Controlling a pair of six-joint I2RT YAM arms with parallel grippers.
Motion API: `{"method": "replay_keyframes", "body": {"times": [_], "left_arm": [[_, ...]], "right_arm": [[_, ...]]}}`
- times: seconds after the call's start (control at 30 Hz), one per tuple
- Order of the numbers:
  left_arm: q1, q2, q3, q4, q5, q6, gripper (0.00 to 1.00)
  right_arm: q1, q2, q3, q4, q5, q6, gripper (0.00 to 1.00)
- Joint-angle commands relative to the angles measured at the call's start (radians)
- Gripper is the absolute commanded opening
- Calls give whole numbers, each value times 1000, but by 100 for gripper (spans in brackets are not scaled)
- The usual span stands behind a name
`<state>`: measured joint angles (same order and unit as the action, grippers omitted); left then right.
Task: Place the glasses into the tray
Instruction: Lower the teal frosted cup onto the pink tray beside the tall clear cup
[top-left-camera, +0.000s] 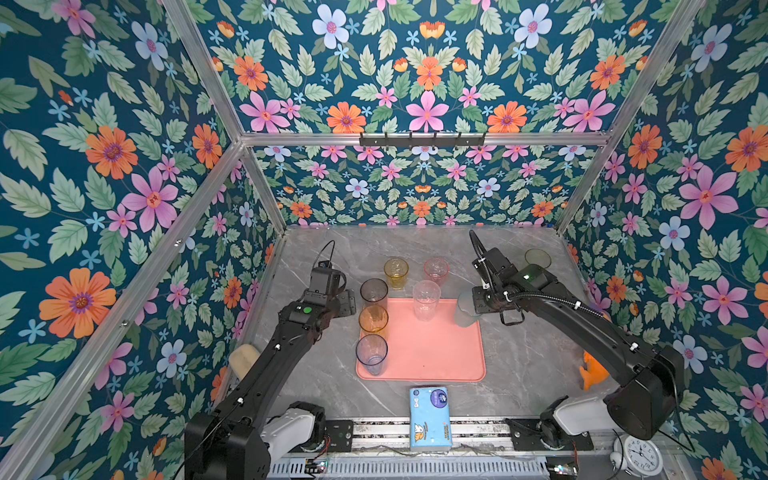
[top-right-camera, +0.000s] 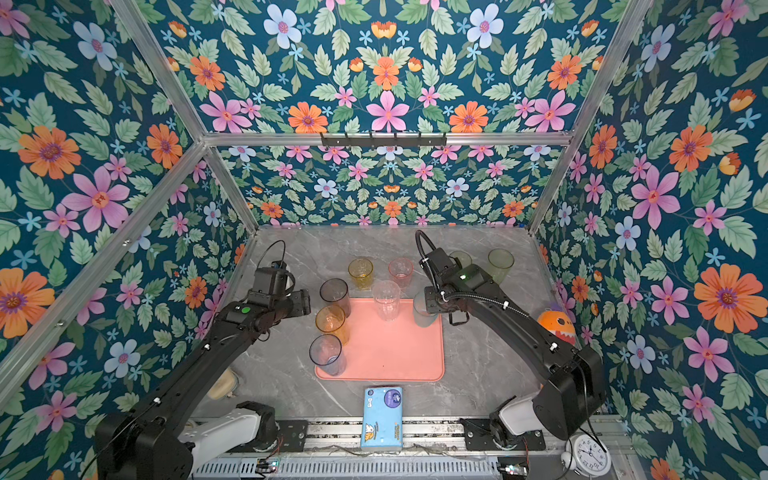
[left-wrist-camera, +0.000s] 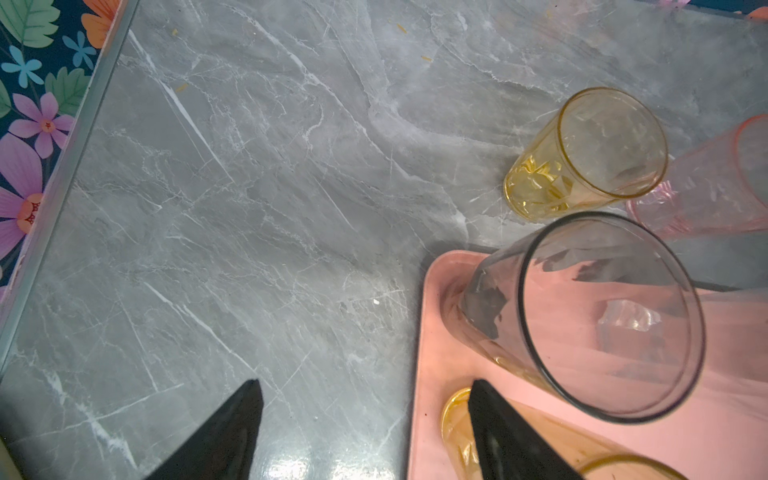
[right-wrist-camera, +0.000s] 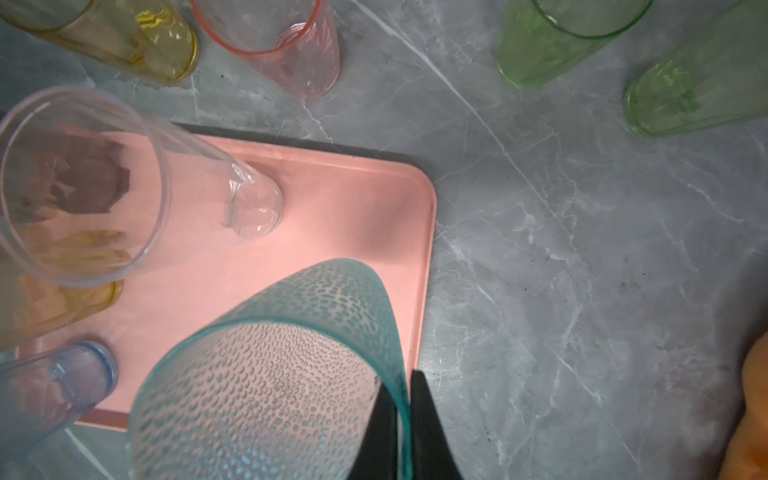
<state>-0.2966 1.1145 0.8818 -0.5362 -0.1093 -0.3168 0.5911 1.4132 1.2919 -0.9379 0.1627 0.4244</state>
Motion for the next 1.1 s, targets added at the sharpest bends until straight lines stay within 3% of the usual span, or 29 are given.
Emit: {"method": "replay_keyframes", "body": {"times": [0.0, 0.57, 1.07], "left_arm": [[1, -2, 3, 3, -7, -3, 81], [0, -1, -1, 7, -3, -6, 81], [0, -10, -4, 2, -1, -6, 81]], "right_arm": [[27, -24, -37, 46, -1, 35, 0], [204, 22, -105, 129, -15, 150, 0], [248, 156, -24, 165, -37, 154, 0]]}}
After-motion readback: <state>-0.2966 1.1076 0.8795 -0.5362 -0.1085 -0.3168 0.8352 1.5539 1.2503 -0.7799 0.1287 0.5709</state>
